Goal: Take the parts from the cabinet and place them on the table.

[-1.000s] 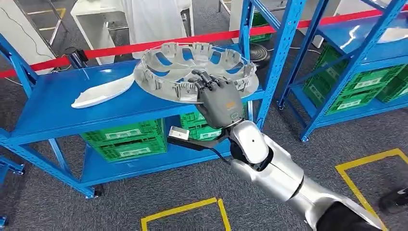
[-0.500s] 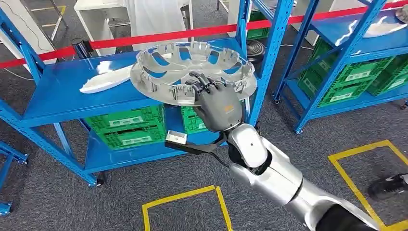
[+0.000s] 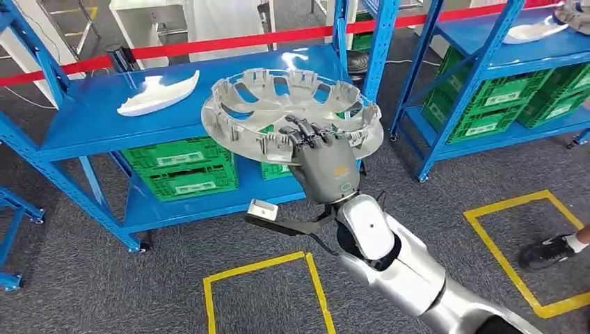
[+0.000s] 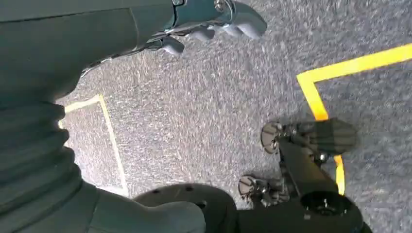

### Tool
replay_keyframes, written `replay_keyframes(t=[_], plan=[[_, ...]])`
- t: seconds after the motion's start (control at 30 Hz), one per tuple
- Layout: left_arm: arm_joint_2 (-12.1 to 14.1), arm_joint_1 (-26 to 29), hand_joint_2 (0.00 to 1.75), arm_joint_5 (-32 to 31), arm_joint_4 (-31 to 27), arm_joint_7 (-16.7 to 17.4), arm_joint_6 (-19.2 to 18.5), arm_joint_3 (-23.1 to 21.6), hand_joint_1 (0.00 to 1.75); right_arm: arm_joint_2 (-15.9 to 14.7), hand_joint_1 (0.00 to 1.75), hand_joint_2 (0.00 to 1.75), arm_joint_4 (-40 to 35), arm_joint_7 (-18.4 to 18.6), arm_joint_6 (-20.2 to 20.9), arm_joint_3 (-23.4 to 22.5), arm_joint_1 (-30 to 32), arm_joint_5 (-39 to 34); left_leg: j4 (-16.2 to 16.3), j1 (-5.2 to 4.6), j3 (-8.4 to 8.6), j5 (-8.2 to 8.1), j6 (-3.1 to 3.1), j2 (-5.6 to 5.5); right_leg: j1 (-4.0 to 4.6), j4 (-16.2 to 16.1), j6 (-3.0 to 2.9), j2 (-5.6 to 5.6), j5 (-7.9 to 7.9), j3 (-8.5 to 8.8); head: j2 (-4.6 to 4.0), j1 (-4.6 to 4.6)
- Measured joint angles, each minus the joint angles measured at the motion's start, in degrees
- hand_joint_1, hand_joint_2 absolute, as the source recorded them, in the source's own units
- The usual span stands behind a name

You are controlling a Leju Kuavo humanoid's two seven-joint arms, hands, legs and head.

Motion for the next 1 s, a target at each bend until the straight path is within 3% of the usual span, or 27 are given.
replay_keyframes(t=[0.03, 0.1, 0.13, 0.17, 0.2, 0.27, 0.3, 0.33, 0.43, 0.47, 0.5, 0.53, 0.57, 0.6, 0.63, 0.67, 0.7, 0.77, 0.8, 0.83, 0.87, 0.93, 1.0], plan=[[-0.02, 0.09, 1.75, -0.26, 0.02, -0.02, 0.00, 0.00, 0.00, 0.00, 1.75, 1.75, -0.24, 0.07, -0.07, -0.18, 0.27, 0.07, 2.38, 0.07, -0.72, -3.87, -0.37, -0.04, -0.08, -0.03, -0.45, 0.00, 0.73, -0.82, 0.00, -0.20], [-0.09, 0.22, 1.75, -0.72, 0.07, -0.31, -0.09, -0.02, 0.00, -0.09, 1.75, 1.75, -0.83, 0.18, -0.26, -0.98, 1.03, 0.11, 10.79, 0.49, -2.51, -10.86, -1.04, -0.05, -0.04, 0.01, -0.47, -0.03, 2.26, -2.44, 0.00, -0.24], [-0.09, 0.23, 1.75, -0.79, 0.07, -0.37, -0.09, -0.02, 0.00, -0.15, 1.75, 1.75, -0.92, 0.20, -0.44, -1.25, 1.32, 0.17, 14.41, 0.59, -2.84, -12.06, -1.26, -0.03, -0.04, 0.07, -0.38, -0.03, 2.98, -3.37, 0.00, -0.22], [-0.09, 0.23, 1.75, -0.90, 0.07, -0.41, -0.09, -0.02, 0.00, -0.18, 1.75, 1.75, -1.05, 0.22, -0.50, -1.36, 1.63, 0.26, 16.51, 0.68, -2.53, -11.45, -1.37, -0.02, -0.04, 0.11, -0.27, -0.02, 3.73, -4.29, 0.00, -0.26], [-0.04, 0.23, 1.75, -0.96, 0.07, -0.50, -0.09, -0.02, 0.00, -0.24, 1.75, 1.75, -1.31, 0.24, -0.52, -1.49, 1.99, 0.39, 16.39, 0.78, -1.27, -9.78, -1.41, -0.03, -0.06, 0.12, -0.11, -0.02, 4.38, -5.17, 0.00, -0.24], [0.09, 0.18, 1.75, -1.11, 0.04, -0.65, -0.09, -0.04, 0.00, -0.39, 1.75, 1.75, -2.03, 0.22, -0.55, -1.79, 2.71, 0.57, 9.64, 0.88, 4.80, -6.43, -1.17, -0.04, -0.09, 0.15, 0.31, -0.01, 5.71, -6.77, 0.00, -0.24], [0.11, 0.10, 1.75, -1.11, 0.02, -0.72, -0.09, -0.04, 0.00, -0.44, 1.75, 1.75, -2.32, 0.24, -0.55, -1.97, 2.86, 0.59, 4.42, 0.88, 8.84, -6.66, -0.89, -0.13, -0.09, 0.19, 0.57, -0.01, 6.27, -7.16, 0.00, -0.24], [0.17, -0.01, 1.75, -1.13, -0.04, -0.81, -0.09, -0.04, 0.00, -0.57, 1.75, 1.75, -2.64, 0.28, -0.59, -2.29, 2.99, 0.59, -1.22, 0.56, 12.62, -9.47, -0.48, -0.30, 0.05, 0.19, 1.06, -0.03, 6.77, -7.60, 0.00, -0.24], [0.22, 0.06, 1.75, -1.11, -0.02, -0.83, -0.13, -0.04, 0.00, -0.83, 1.75, 1.75, -2.80, 0.22, -0.76, -2.43, 3.02, 0.70, -2.23, -0.26, 11.36, -8.61, 0.87, -0.52, -0.48, -0.80, 2.21, -0.15, 8.85, -7.80, 0.00, -0.37], [0.31, 0.18, 1.75, -1.14, -0.02, -0.85, -0.13, -0.04, 0.00, -0.94, 1.75, 1.75, -2.80, 0.20, -0.79, -2.43, 3.12, 0.74, -2.51, -0.14, 10.97, -7.87, 1.49, -0.45, -0.33, -1.08, 2.73, -0.05, 9.50, -7.99, 0.00, -0.35], [0.24, 0.24, 1.75, -1.14, 0.04, -0.85, -0.13, -0.04, 0.00, -1.40, 1.75, 1.75, -2.82, 0.13, -0.79, -2.45, 3.36, 0.72, -2.84, 0.17, 10.67, -6.91, 2.13, 0.07, -0.73, -0.40, 2.81, 0.13, 8.11, -8.58, 0.00, -0.46], [0.33, 0.28, 1.75, -1.14, 0.04, -0.85, -0.13, -0.04, 0.00, -1.46, 1.75, 1.75, -2.84, 0.13, -0.76, -2.45, 3.36, 0.52, -2.84, 0.16, 10.00, -6.28, 2.63, 0.01, -0.46, 1.50, 2.78, 0.10, 4.92, -9.38, 0.00, -0.13], [0.48, 0.29, 1.75, -0.99, 0.02, -0.87, -0.13, -0.02, 0.00, -1.49, 1.75, 1.75, -2.84, 0.04, -0.76, -2.45, 3.30, 0.18, -2.71, 0.13, 8.99, -5.52, 2.89, 0.06, -0.47, 5.54, 2.80, 0.11, 0.71, -10.47, 0.00, -0.09], [0.50, 0.28, 1.75, -0.76, 0.00, -0.94, -0.13, -0.02, 0.00, -1.49, 1.75, 1.75, -2.84, -0.02, -0.74, -2.43, 3.30, -0.02, -2.64, 0.01, 8.00, -4.79, 3.08, 0.06, -0.43, 10.16, 2.88, 0.12, -2.49, -11.54, 0.00, -0.04], [0.50, 0.28, 1.75, -0.63, 0.02, -1.03, -0.13, -0.02, 0.00, -1.46, 1.75, 1.75, -2.82, -0.04, -0.48, -2.40, 3.28, -0.02, -2.49, -0.14, 7.06, -4.14, 3.13, 0.06, -0.38, 14.17, 2.90, 0.12, -4.27, -12.23, 0.00, -0.04], [0.50, 0.29, 1.75, -0.39, 0.02, -1.03, -0.15, -0.02, 0.00, -1.31, 1.75, 1.75, -2.82, -0.06, -0.18, -2.29, 3.21, 0.06, -2.25, -0.23, 6.09, -3.54, 3.10, 0.06, -0.32, 16.74, 2.87, 0.13, -4.33, -12.23, 0.00, -0.07], [0.50, 0.30, 1.75, -0.11, 0.04, -1.03, -0.24, -0.02, 0.00, -0.92, 1.75, 1.75, -2.82, -0.07, 0.39, -2.18, 3.11, 0.26, -1.94, -0.26, 5.02, -3.00, 3.02, 0.09, -0.23, 17.03, 2.78, 0.12, -2.78, -11.17, 0.00, -0.06], [0.48, 0.27, 1.75, 0.26, 0.07, -0.79, -0.24, -0.02, 0.00, -0.20, 1.75, 1.75, -2.82, -0.05, 1.05, -2.01, 2.86, 0.61, -1.22, -0.24, 3.01, -2.02, 2.77, 0.12, -0.11, 11.38, 2.46, 0.11, 1.00, -5.97, 0.00, -0.07], [0.48, 0.23, 1.75, 0.52, 0.04, -0.63, -0.24, 0.00, 0.00, 0.15, 1.75, 1.75, -2.82, -0.04, 1.31, -1.92, 2.56, 0.68, -0.76, -0.23, 2.06, -1.55, 2.51, 0.09, -0.10, 6.08, 2.25, 0.10, 1.32, -1.92, 0.00, -0.04], [0.50, 0.21, 1.75, 0.66, 0.02, -0.50, -0.24, 0.02, 0.00, 0.57, 1.75, 1.75, -2.82, -0.07, 1.44, -1.77, 2.15, 0.76, -0.42, -0.37, 1.33, -1.15, 2.20, 0.09, 0.01, 1.54, 2.00, 0.08, -1.53, 0.61, 0.00, -0.04], [0.48, 0.22, 1.75, 0.72, 0.02, -0.39, -0.22, 0.02, 0.00, 0.96, 1.75, 1.75, -2.84, -0.15, 1.46, -1.59, 1.97, 0.79, -0.23, -0.48, 1.05, -0.81, 1.90, 0.16, 0.36, -0.45, 1.72, 0.20, -1.99, 1.55, 0.00, -0.15], [0.50, 0.22, 1.75, 0.90, 0.04, -0.30, -0.13, 0.18, 0.00, 1.47, 1.75, 1.75, -2.64, -0.24, 1.49, -1.27, 1.49, 0.94, -0.84, -0.27, 0.96, 0.53, 1.14, 0.08, 0.50, -0.04, 1.18, 0.28, -1.19, 0.66, 0.00, 0.09], [0.76, 0.31, 1.75, 1.01, 0.04, -0.17, -0.07, 0.28, 0.00, 1.97, 1.75, 1.75, -2.27, -0.57, 1.46, -1.00, 1.16, 1.14, -0.77, -0.12, 0.13, 0.79, 0.49, -0.15, 0.07, -0.58, 0.01, -0.12, 0.21, -0.07, 0.00, 0.13]])
